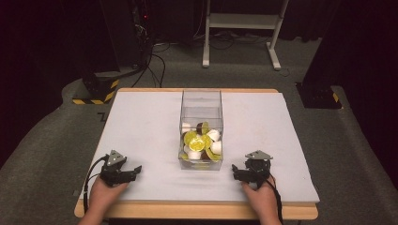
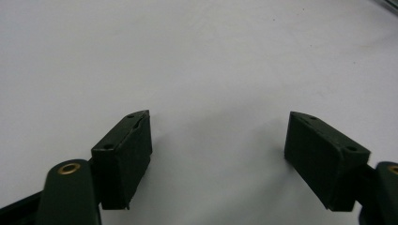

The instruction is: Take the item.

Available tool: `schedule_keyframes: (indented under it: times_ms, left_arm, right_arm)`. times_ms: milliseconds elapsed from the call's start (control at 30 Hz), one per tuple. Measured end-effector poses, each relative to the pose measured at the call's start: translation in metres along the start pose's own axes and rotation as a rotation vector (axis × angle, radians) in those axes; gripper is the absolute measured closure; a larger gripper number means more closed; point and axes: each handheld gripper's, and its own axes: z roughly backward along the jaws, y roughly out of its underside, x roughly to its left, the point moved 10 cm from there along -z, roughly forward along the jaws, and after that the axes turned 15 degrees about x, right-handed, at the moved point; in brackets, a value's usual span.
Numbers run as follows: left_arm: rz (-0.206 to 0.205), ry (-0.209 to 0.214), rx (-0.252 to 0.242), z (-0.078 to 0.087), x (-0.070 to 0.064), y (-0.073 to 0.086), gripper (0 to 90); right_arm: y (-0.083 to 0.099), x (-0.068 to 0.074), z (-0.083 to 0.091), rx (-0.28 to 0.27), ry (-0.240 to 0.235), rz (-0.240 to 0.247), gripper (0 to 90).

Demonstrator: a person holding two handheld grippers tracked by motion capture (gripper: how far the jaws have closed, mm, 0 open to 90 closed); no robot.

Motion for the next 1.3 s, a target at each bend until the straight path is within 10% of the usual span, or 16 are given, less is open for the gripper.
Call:
schedule_keyframes:
  times_ms: [1300]
  left_arm:
    - [-0.026, 0.113, -0.038, 0.012, -0.033, -0.005, 21.0]
  right_arm:
    - [0.0, 0.0, 0.0, 0.002, 0.001, -0.001, 9.1]
